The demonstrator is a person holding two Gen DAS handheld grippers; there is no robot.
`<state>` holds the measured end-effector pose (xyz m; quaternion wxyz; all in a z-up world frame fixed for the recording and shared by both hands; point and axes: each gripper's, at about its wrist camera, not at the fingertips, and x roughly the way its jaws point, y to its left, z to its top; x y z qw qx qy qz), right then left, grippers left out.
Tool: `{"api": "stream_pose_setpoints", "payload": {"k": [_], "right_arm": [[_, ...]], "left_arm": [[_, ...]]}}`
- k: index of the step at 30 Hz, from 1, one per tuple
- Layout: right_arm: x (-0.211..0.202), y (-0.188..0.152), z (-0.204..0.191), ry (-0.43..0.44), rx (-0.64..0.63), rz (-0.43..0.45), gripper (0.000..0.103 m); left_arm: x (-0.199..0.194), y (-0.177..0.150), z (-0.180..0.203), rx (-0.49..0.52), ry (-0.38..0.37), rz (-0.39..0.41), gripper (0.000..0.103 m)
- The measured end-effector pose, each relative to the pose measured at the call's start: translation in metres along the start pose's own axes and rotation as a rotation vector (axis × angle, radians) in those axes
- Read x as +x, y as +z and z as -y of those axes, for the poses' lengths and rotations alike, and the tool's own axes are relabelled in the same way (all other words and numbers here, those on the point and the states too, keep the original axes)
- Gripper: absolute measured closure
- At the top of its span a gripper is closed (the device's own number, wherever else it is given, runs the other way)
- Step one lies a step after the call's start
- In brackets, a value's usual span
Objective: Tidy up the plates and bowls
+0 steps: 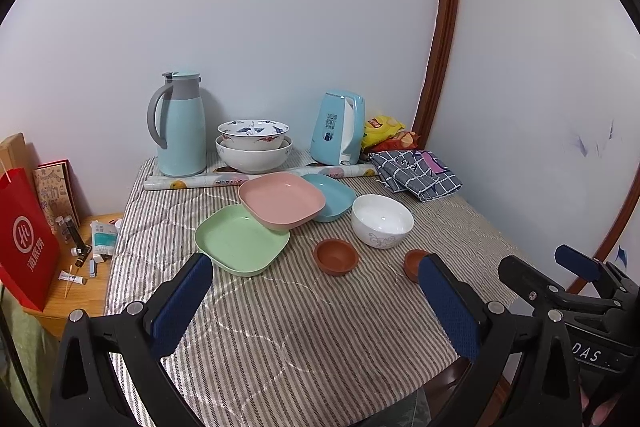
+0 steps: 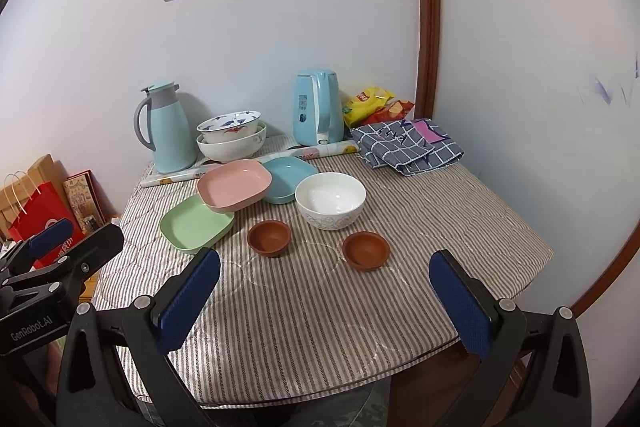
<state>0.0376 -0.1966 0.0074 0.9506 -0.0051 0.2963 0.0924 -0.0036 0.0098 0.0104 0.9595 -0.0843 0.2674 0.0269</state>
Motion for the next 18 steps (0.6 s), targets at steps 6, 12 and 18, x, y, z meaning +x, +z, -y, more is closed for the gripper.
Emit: {"api": "stream_pose_setpoints", "payload": {"k": [6, 12, 18], "right_arm": [[-0.0013, 0.001, -0.0001, 0.003, 0.0, 0.002, 0.0], [-0.0028, 0.0014, -0.0016, 0.006, -0.001, 0.005, 0.0], [-0.0035, 0.0006, -0.0032, 0.007, -0.003, 0.003, 0.0]], "left_arm": [[-0.0012, -0.0005, -0.001, -0.001, 0.001, 0.001, 0.0], [-0.0023, -0.0021, -0.0002, 0.003, 0.001, 0.002, 0.0], [-0.0035, -0.0035, 0.0013, 0.009, 0.004, 0.008, 0.0]]}}
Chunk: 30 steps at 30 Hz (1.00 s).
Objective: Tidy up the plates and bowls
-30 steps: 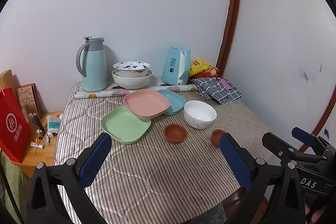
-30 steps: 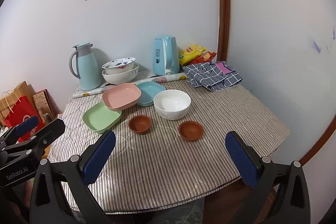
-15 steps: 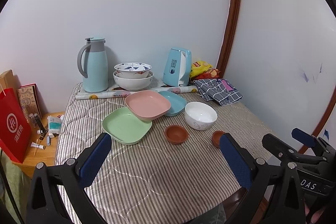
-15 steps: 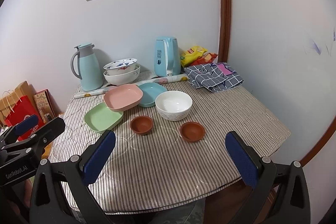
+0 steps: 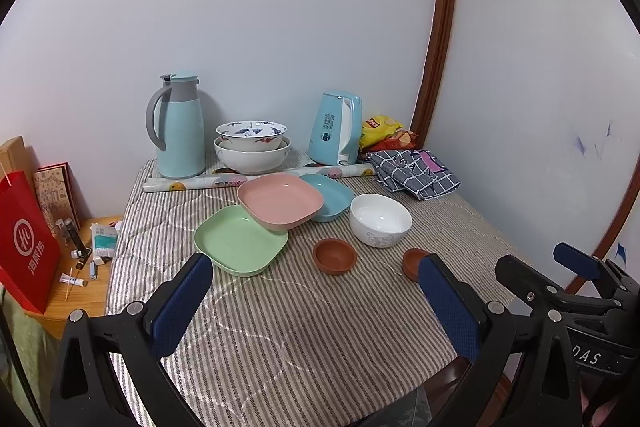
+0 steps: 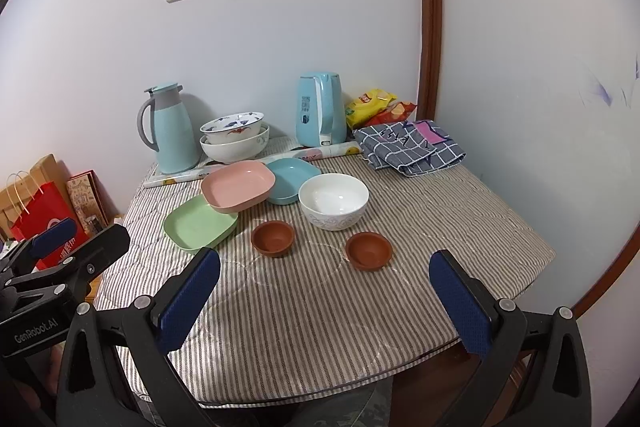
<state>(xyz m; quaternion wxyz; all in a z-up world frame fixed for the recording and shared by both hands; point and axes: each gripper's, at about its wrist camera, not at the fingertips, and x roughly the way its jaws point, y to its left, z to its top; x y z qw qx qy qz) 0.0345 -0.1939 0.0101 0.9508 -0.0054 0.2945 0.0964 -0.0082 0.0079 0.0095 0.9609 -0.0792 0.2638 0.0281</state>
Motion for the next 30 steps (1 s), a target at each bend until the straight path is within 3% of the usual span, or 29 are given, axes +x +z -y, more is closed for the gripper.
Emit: {"api": "stream_pose_setpoints", "payload": {"k": [30], "right_arm": [[-0.0034, -0.0063, 0.0009, 0.01, 0.001, 0.011, 0.0]], "left_arm": [[-0.0045, 0.0002, -0.0052, -0.008, 0.019, 0.006, 0.0]]}}
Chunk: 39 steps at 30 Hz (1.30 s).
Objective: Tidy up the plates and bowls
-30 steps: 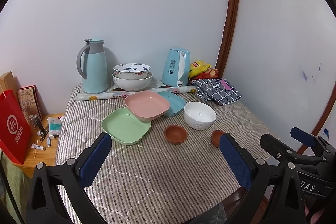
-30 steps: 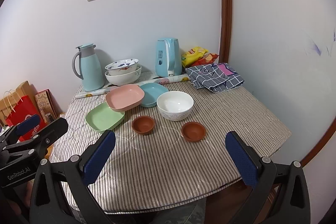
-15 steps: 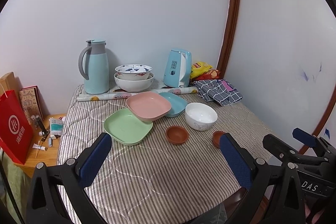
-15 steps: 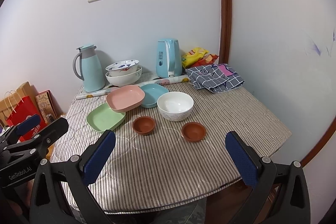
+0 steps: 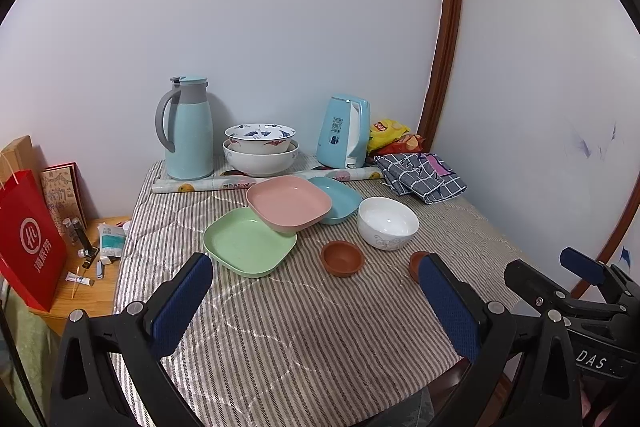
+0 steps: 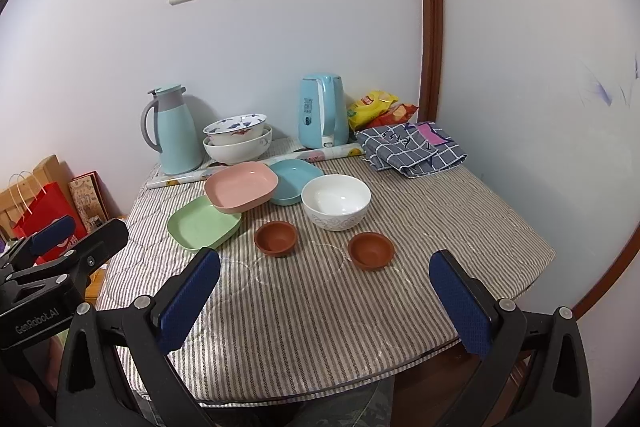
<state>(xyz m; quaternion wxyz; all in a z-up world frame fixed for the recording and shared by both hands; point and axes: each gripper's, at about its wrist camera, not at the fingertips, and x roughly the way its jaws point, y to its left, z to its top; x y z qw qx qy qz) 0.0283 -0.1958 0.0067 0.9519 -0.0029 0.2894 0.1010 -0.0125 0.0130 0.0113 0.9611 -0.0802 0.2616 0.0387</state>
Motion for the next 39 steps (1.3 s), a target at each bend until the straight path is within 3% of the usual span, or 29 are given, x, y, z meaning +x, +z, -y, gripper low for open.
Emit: {"api": "stream_pose_setpoints", "payload": {"k": [11, 26, 36, 39], "right_arm": [[0.011, 0.002, -0.002, 0.011, 0.003, -0.011, 0.0], [0.062, 0.019, -0.013, 0.043, 0.011, -0.051, 0.0], [0.123, 0.041, -0.016, 0.071, 0.02, -0.126, 0.001], [0.145, 0.05, -0.02, 0.084, 0.002, -0.147, 0.004]], "left_arm": [[0.012, 0.002, -0.002, -0.005, 0.0, -0.017, 0.0], [0.068, 0.009, -0.034, -0.071, -0.016, -0.12, 0.0], [0.112, 0.025, -0.061, -0.066, 0.059, -0.148, 0.0], [0.129, 0.034, -0.066, -0.053, 0.081, -0.16, 0.004]]}}
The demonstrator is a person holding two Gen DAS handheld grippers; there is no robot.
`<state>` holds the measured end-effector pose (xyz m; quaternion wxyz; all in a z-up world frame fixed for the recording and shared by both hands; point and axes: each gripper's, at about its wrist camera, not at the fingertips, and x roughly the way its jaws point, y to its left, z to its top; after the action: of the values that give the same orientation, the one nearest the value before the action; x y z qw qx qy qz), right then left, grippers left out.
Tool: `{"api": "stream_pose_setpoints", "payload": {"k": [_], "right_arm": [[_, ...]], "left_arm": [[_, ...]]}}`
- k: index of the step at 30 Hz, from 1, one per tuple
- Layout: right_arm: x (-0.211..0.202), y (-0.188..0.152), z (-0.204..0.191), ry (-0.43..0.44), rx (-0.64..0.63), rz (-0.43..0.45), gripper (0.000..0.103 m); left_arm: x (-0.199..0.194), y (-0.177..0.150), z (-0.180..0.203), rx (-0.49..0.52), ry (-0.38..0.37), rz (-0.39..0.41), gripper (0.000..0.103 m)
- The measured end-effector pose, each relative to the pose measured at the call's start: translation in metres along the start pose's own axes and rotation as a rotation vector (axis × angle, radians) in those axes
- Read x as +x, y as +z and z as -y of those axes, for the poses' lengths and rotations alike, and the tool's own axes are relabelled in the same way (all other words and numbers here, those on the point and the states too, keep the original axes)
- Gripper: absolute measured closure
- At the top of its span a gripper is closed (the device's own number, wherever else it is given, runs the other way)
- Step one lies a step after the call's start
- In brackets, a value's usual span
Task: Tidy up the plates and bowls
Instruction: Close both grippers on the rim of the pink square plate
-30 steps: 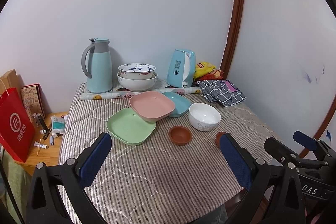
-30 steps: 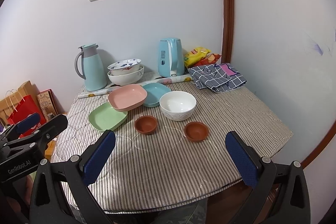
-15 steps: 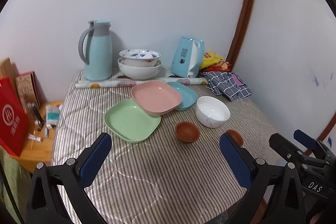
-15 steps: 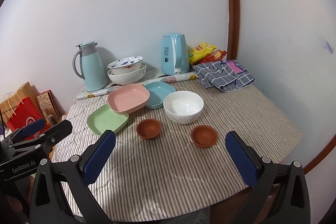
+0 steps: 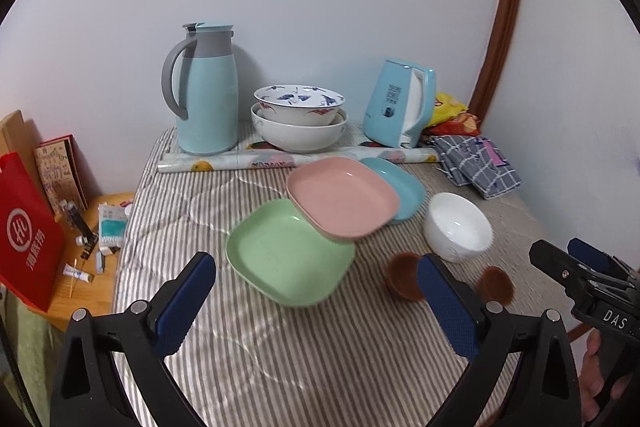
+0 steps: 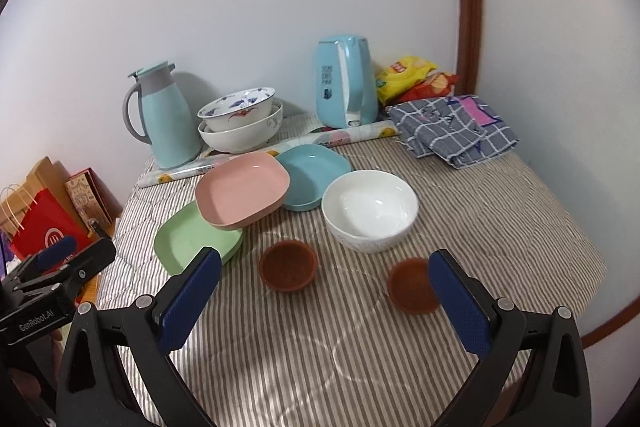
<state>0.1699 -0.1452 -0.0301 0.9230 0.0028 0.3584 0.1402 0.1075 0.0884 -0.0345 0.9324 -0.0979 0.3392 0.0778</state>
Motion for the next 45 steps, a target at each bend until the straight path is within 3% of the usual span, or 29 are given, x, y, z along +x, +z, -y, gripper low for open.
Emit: {"api": "stream_pose_setpoints", "payload": {"k": [7, 10, 18, 32, 40, 43, 45], "right_arm": [[0.045, 0.026, -0.009, 0.015, -0.052, -0.034, 0.019], [0.065, 0.036, -0.011, 0.026, -0.066, -0.051, 0.025], [0.111, 0.052, -0.019, 0.048, -0.109, -0.081, 0.04], [0.191, 0.056, -0.038, 0.067, -0.148, -0.18, 0.064], [0.214, 0.052, -0.041, 0.075, -0.152, -0.217, 0.065], [0.222, 0.049, -0.042, 0.067, -0.148, -0.239, 0.067], [0.227, 0.047, -0.042, 0.085, -0.139, -0.252, 0.08]], "left_arm": [[0.042, 0.023, -0.003, 0.023, 0.021, -0.048, 0.016], [0.062, 0.031, -0.007, 0.018, 0.022, -0.071, 0.031], [0.107, 0.05, -0.015, 0.002, 0.032, -0.089, 0.034], [0.186, 0.063, -0.027, -0.03, 0.018, -0.17, 0.052], [0.212, 0.059, -0.025, -0.022, 0.004, -0.209, 0.062], [0.22, 0.058, -0.024, -0.028, -0.029, -0.227, 0.079], [0.224, 0.057, -0.024, -0.038, -0.038, -0.239, 0.083]]}}
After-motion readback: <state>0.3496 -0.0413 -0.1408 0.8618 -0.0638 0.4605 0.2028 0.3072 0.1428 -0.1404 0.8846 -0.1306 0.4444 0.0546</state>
